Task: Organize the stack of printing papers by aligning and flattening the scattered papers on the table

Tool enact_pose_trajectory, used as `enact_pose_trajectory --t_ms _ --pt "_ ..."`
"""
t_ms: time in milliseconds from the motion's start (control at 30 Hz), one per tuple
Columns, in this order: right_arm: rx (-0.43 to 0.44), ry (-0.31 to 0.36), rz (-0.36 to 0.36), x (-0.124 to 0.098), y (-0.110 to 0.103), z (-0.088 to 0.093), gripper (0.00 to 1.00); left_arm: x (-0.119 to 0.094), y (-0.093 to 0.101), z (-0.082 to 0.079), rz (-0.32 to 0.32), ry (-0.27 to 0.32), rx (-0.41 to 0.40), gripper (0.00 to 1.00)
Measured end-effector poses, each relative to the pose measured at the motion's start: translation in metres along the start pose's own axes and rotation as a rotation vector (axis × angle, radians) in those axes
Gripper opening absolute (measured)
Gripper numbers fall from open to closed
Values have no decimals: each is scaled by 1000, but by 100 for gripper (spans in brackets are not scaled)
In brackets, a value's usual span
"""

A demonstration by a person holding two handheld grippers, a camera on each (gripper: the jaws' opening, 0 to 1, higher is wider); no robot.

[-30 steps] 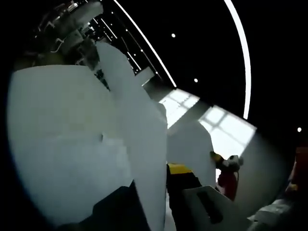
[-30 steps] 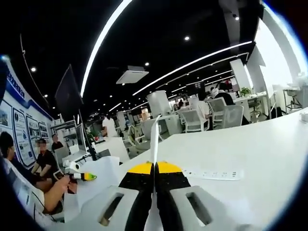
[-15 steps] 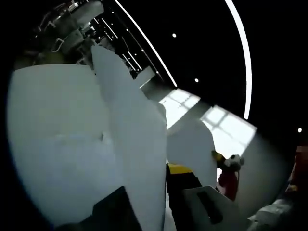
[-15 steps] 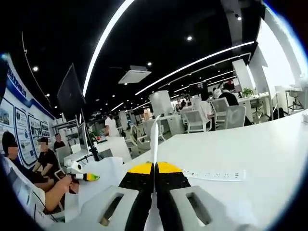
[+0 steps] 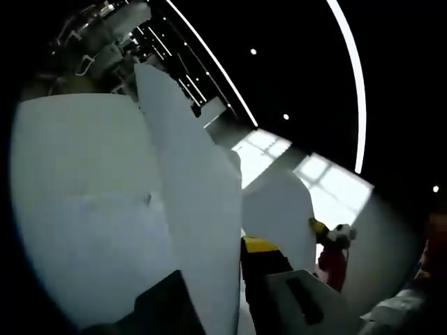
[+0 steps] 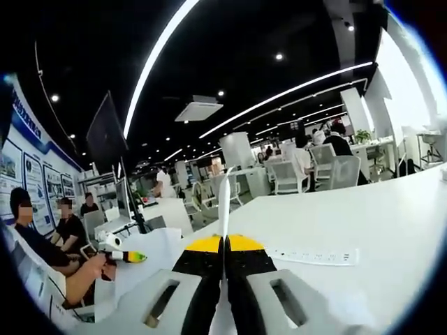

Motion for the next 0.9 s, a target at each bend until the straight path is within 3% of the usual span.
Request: enact_pose_trajectory --t_ms 900 --pt "-25 -5 -35 6 -13 -1 0 -1 3 4 -2 9 -6 6"
Point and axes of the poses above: the point that each gripper's makers call its tool centre point, and the gripper's own axes: x roughly forward along the fingers, y roughly to its right, z roughly out of its underside, the point moved 10 cm from there along -x, roughly backward along the fingers, and after that the axes turned 5 degrees about -y, right-handed, at the moved point
